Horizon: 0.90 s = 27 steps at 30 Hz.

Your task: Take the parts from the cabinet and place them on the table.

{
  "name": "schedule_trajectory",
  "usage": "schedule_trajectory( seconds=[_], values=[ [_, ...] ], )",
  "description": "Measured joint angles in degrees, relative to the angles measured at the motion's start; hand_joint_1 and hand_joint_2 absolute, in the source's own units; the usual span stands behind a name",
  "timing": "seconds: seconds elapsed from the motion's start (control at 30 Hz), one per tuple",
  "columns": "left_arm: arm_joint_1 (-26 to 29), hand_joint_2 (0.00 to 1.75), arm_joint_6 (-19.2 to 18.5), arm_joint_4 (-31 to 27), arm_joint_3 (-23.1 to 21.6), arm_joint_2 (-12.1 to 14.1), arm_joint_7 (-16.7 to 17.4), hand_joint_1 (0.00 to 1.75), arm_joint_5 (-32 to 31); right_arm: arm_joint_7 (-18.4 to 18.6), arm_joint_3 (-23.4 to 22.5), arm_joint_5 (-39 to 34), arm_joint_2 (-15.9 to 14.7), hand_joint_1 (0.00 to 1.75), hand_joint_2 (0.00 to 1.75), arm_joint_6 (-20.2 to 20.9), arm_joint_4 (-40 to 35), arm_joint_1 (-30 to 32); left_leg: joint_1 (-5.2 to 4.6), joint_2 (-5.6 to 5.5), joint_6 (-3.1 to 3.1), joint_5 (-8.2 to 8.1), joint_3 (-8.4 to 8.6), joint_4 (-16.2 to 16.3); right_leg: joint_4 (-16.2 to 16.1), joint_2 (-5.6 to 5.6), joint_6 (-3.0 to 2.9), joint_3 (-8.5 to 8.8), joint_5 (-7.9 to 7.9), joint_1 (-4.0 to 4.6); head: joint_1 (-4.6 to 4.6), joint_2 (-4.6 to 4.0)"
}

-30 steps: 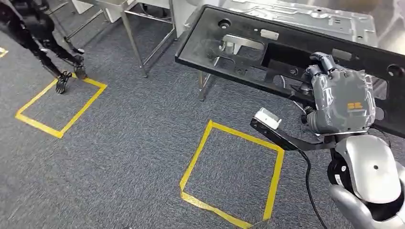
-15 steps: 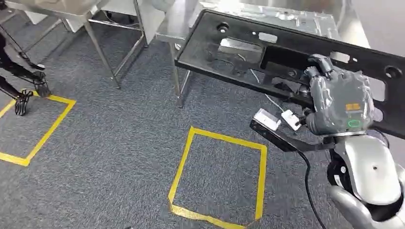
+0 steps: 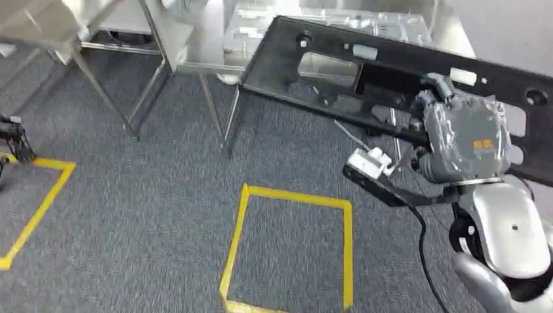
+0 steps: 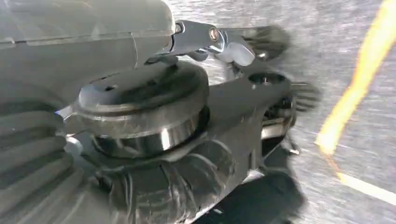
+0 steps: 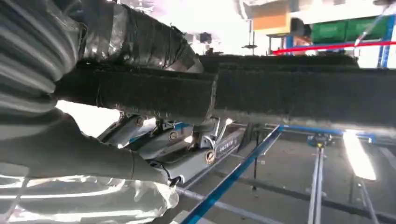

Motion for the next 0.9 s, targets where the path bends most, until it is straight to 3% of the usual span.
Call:
schedule_trajectory(
  seconds=[0.03, 0.07, 0.13, 0.17, 0.2, 0.23, 0.27, 0.3, 0.33, 0.37, 0.43, 0.5, 0.53, 0.6, 0.63, 0.67, 0.7, 0.73, 0.8, 0.83, 0.87, 0.9],
  values=[
    [-0.09, 1.75, 0.00, 0.00, 0.00, -0.02, -0.02, 0.00, 0.00, 0.00, 0.00, 0.00, 0.02, 1.75, 1.75, 0.00, 0.00, -0.05, 0.07, -0.52, -0.24, -0.24, -2.60, 3.78, -0.25, 0.08, -0.12, 0.63, -0.29, -0.09, 0.02, 0.00],
    [-0.32, 1.75, -0.02, 0.00, 0.00, -0.04, -0.11, 0.00, -0.02, -0.06, 0.00, -0.02, 0.04, 1.75, 1.75, 0.02, 0.00, -0.03, 0.14, -0.62, -0.60, -2.04, -5.72, 7.39, -0.49, 0.28, -0.09, 1.47, -0.82, -0.14, 0.00, 0.00],
    [-0.56, 1.75, -0.13, 0.00, -0.04, -0.04, -0.20, 0.00, -0.02, -0.65, 0.02, -0.15, 0.04, 1.75, 1.75, 0.00, 0.13, -0.03, 0.32, -0.61, -1.13, -6.96, -9.23, 9.49, -0.72, 0.84, -0.05, 3.04, -2.00, -0.20, 0.04, 0.00],
    [-0.61, 1.75, -0.15, 0.00, -0.07, -0.02, -0.22, 0.00, -0.02, -0.76, 0.04, -0.31, 0.04, 1.75, 1.75, 0.02, 0.17, -0.03, 0.41, -0.61, -1.28, -8.31, -9.85, 8.52, -0.72, 1.20, 0.06, 4.00, -2.69, -0.26, -0.03, 0.00],
    [-0.62, 1.75, -0.15, 0.00, -0.09, -0.02, -0.24, 0.00, -0.02, -0.94, 0.09, -0.31, 0.04, 1.75, 1.75, 0.04, 0.22, 0.00, 0.49, -0.61, -1.36, -7.81, -9.74, 6.16, -0.71, 1.51, 0.22, 5.07, -3.44, -0.34, 0.02, 0.00],
    [-0.59, 1.75, -0.15, 0.00, -0.09, 0.00, -0.22, 0.00, -0.02, -1.09, 0.15, -0.29, 0.04, 1.75, 1.75, 0.04, 0.26, 0.02, 0.59, -0.61, -1.46, -5.04, -9.17, 2.51, -0.69, 1.70, 0.43, 6.12, -4.21, -0.43, 0.02, 0.00],
    [-0.50, 1.75, -0.15, 0.00, -0.09, 0.00, -0.22, 0.00, -0.02, -1.18, 0.24, -0.22, 0.02, 1.75, 1.75, 0.09, 0.28, 0.02, 0.74, -0.64, -1.51, -0.51, -8.53, -1.50, -0.66, 1.90, 0.67, 7.01, -4.94, -0.46, 0.00, 0.00],
    [-0.36, 1.75, -0.15, 0.02, -0.11, 0.00, -0.17, 0.00, -0.02, -1.24, 0.35, -0.04, 0.02, 1.75, 1.75, 0.15, 0.42, 0.04, 0.92, -0.83, -1.51, 5.10, -8.25, -5.18, -0.60, 2.16, 0.98, 6.95, -5.60, -0.38, 0.02, 0.00],
    [-0.41, 1.75, -0.15, 0.02, -0.13, 0.00, -0.13, 0.00, 0.00, -1.40, 0.72, 0.07, 0.04, 1.75, 1.75, 0.37, 0.61, 0.05, 0.77, -0.76, -0.84, 4.53, -8.74, -5.50, 0.17, 2.76, 1.40, 7.70, -6.47, -0.18, -0.18, 0.00],
    [-0.52, 1.75, -0.22, 0.02, -0.13, 0.04, -0.13, 0.00, 0.00, -1.51, 0.89, 0.07, 0.02, 1.75, 1.75, 0.48, 0.68, -0.08, 0.49, -0.78, -0.21, 5.16, -7.76, -5.41, 0.08, 2.75, 1.92, 7.71, -7.27, -0.13, -0.11, 0.00],
    [-0.73, 1.75, -0.33, 0.00, -0.18, -0.02, 0.07, 0.00, -0.04, -1.92, 1.12, -0.31, -0.04, 1.75, 1.75, 0.72, 0.96, -0.02, 0.47, -0.77, 0.90, 4.89, -7.21, -5.75, 0.71, 2.79, 2.44, 9.00, -7.28, -0.10, -0.05, 0.00],
    [-0.83, 1.75, -0.35, 0.00, -0.26, -0.09, 0.11, 0.00, -0.09, -2.10, 1.47, -0.98, -0.07, 1.75, 1.75, 0.81, 1.25, -0.40, 0.69, -0.73, 1.78, 4.83, -5.39, -6.13, 3.41, 1.72, 2.82, 7.95, -7.43, -0.30, 0.00, 0.00],
    [-0.79, 1.75, -0.35, 0.00, -0.28, -0.07, 0.11, 0.00, -0.15, -2.40, 1.71, -1.38, -0.15, 1.75, 1.75, 0.83, 1.53, -0.87, 0.69, -0.73, 2.01, 4.57, -4.98, -6.15, 7.15, 1.22, 2.99, 5.69, -7.96, -0.24, 0.15, 0.00],
    [-0.70, 1.75, -0.35, 0.00, -0.33, -0.07, 0.11, 0.00, -0.41, -2.77, 2.12, -2.06, -0.15, 1.75, 1.75, 0.81, 2.25, -1.08, 0.69, -0.73, 2.13, 3.71, -4.12, -6.24, 14.95, 1.07, 3.38, -0.01, -10.99, -0.31, 0.02, 0.00],
    [-0.65, 1.75, -0.37, 0.00, -0.48, -0.07, 0.11, 0.00, -0.66, -2.92, 2.42, -2.21, -0.15, 1.75, 1.75, 0.81, 2.73, -1.17, 0.69, -0.78, 2.14, 3.21, -3.60, -6.24, 17.02, 1.07, 3.48, -2.20, -12.76, -0.30, 0.08, 0.00],
    [-0.58, 1.75, -0.35, 0.00, -0.87, -0.04, 0.02, 0.00, -0.72, -3.10, 2.95, -2.45, -0.15, 1.75, 1.75, 0.76, 3.32, -1.48, 0.69, -0.85, 2.13, 2.59, -2.89, -6.24, 17.12, 1.05, 3.55, -3.70, -13.82, -0.31, 0.06, 0.00],
    [-0.53, 1.75, -0.37, 0.00, -1.05, -0.07, -0.02, 0.00, -0.72, -3.26, 3.39, -2.58, -0.15, 1.75, 1.75, 0.74, 3.72, -1.85, 0.70, -0.87, 2.08, 1.98, -2.00, -6.24, 15.26, 0.99, 3.33, -4.05, -13.06, -0.31, 0.06, 0.00],
    [-0.50, 1.75, -0.37, 0.00, -1.16, -0.07, -0.02, 0.00, -0.74, -3.52, 3.71, -2.69, -0.15, 1.75, 1.75, 0.72, 4.06, -2.18, 0.70, -0.88, 2.03, 1.34, -1.08, -6.28, 11.87, 0.91, 3.18, -3.50, -10.58, -0.30, 0.08, 0.00],
    [-0.31, 1.75, -0.39, 0.00, -1.22, -0.07, -0.02, 0.00, -0.76, -3.60, 4.31, -2.69, -0.17, 1.75, 1.75, 0.70, 4.61, -2.92, 0.69, -0.86, 1.68, -0.03, 0.02, -6.47, 2.60, 0.32, 2.67, -1.52, -1.60, -0.17, 0.08, 0.00],
    [-0.20, 1.75, -0.39, 0.02, -1.25, -0.02, -0.02, 0.00, -0.79, -3.60, 4.57, -2.69, -0.17, 1.75, 1.75, 0.66, 4.98, -3.04, 0.45, -0.96, 1.30, -0.63, 1.45, -6.19, 2.18, 0.06, 2.54, -1.38, -1.38, 0.03, -0.03, 0.00],
    [-0.28, 1.75, -0.42, 0.00, -1.25, -0.04, -0.09, 0.00, -0.76, -3.65, 4.90, -2.82, -0.17, 1.75, 1.75, 0.66, 5.31, -3.36, 0.39, -0.99, 0.87, -1.03, 1.59, -6.61, 2.20, -0.04, 2.41, -1.12, -2.24, 0.33, 0.15, 0.00],
    [-0.33, 1.75, -0.42, 0.02, -1.25, -0.02, -0.09, 0.00, -0.83, -3.67, 5.05, -2.84, -0.17, 1.75, 1.75, 0.63, 5.49, -3.48, 0.34, -0.92, 0.54, -1.26, 1.66, -7.30, 1.84, 0.30, 2.03, -0.23, -1.53, 0.32, 0.15, 0.00]
  ],
)
